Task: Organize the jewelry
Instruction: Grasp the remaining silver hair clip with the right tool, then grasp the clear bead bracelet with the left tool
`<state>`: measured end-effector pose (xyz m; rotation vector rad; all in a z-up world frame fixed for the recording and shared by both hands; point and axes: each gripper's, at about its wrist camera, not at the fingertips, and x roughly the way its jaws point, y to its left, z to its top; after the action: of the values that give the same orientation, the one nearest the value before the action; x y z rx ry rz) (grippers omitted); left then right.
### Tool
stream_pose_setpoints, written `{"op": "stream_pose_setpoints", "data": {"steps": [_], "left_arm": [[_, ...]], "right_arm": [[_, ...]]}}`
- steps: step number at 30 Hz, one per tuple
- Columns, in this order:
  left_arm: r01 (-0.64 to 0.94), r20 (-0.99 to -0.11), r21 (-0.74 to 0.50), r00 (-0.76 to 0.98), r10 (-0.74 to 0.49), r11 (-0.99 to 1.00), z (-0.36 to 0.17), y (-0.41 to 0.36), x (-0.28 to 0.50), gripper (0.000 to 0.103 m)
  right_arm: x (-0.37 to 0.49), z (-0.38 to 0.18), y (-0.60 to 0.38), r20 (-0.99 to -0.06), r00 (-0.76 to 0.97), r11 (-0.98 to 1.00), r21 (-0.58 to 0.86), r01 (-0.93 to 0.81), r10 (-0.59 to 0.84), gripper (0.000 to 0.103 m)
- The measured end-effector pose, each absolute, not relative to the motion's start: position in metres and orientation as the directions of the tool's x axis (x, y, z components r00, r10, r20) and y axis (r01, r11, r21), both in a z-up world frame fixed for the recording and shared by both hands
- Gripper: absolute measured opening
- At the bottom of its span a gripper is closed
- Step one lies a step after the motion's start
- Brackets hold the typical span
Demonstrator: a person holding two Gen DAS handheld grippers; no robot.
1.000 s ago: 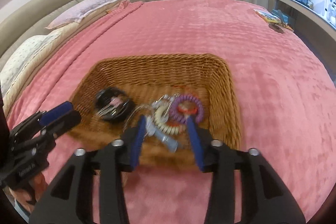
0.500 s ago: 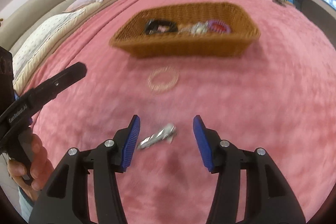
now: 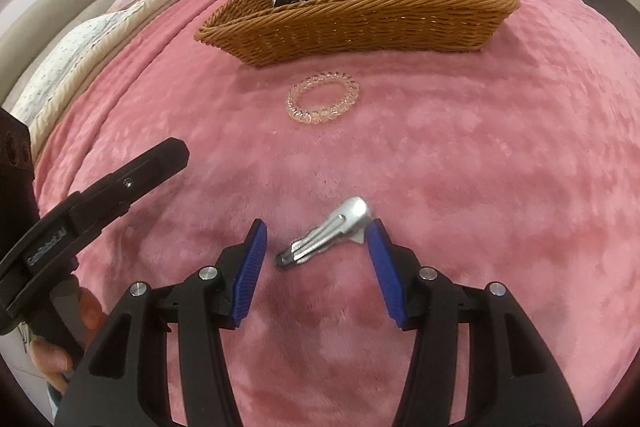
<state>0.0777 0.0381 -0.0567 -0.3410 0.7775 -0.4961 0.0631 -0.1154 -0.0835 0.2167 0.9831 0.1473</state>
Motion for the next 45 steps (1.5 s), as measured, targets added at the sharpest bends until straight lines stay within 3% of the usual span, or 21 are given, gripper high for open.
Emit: {"op": "stream_pose_setpoints", "data": {"steps": [4, 8, 12, 17, 24, 31, 34, 36, 37, 43, 45], "left_arm": [[0.285, -0.575, -0.489, 0.605, -0.550, 0.824, -0.059, 0.041, 0.080, 0.044], [0.304, -0.589, -0.484, 0.580, -0.562, 0.821, -0.060, 0.036, 0.082, 0.044], [0.325, -0.623, -0.451, 0.552, -0.554, 0.831, -0.056, 0.024, 0.085, 0.044], [0.341, -0.674, -0.408, 0.514, -0.531, 0.847, -0.045, 0.000, 0.097, 0.044], [0.319, -0.707, -0.372, 0.512, -0.488, 0.872, -0.047, -0.036, 0.128, 0.044], [0.324, -0.734, -0.265, 0.544, -0.408, 0.908, -0.064, -0.062, 0.144, 0.044], [0.324, -0.738, -0.228, 0.558, -0.380, 0.918, -0.064, -0.064, 0.142, 0.034], [0.307, -0.738, -0.219, 0.569, -0.363, 0.926, -0.065, -0.061, 0.142, 0.013], [0.303, -0.732, -0.229, 0.572, -0.369, 0.925, -0.065, -0.059, 0.142, 0.010], [0.292, -0.685, -0.291, 0.602, -0.411, 0.911, -0.062, -0.041, 0.132, 0.008], [0.291, -0.641, -0.328, 0.631, -0.438, 0.899, -0.058, -0.032, 0.127, 0.008]], "right_arm": [[0.069, -0.085, -0.106, -0.808, 0.565, 0.980, 0.201, -0.002, 0.167, 0.049], [0.074, -0.086, -0.104, -0.816, 0.565, 0.988, 0.151, 0.002, 0.124, 0.026], [0.074, -0.084, -0.112, -0.822, 0.560, 0.995, 0.095, -0.043, 0.103, 0.021], [0.085, -0.082, -0.132, -0.819, 0.573, 0.998, -0.018, -0.057, 0.018, 0.021], [0.119, -0.084, -0.159, -0.787, 0.616, 0.996, -0.072, -0.059, -0.020, 0.021], [0.123, -0.086, -0.174, -0.763, 0.643, 0.997, 0.017, -0.081, 0.065, 0.021], [0.121, -0.087, -0.176, -0.758, 0.648, 0.997, 0.022, -0.080, 0.069, 0.021], [0.119, -0.086, -0.174, -0.753, 0.656, 0.997, 0.008, -0.080, 0.058, 0.021], [0.118, -0.086, -0.174, -0.750, 0.659, 0.997, 0.004, -0.079, 0.055, 0.021], [0.108, -0.085, -0.182, -0.736, 0.666, 0.992, 0.066, -0.103, 0.118, 0.021], [0.096, -0.077, -0.181, -0.692, 0.706, 0.988, 0.076, -0.137, 0.151, 0.021]]}}
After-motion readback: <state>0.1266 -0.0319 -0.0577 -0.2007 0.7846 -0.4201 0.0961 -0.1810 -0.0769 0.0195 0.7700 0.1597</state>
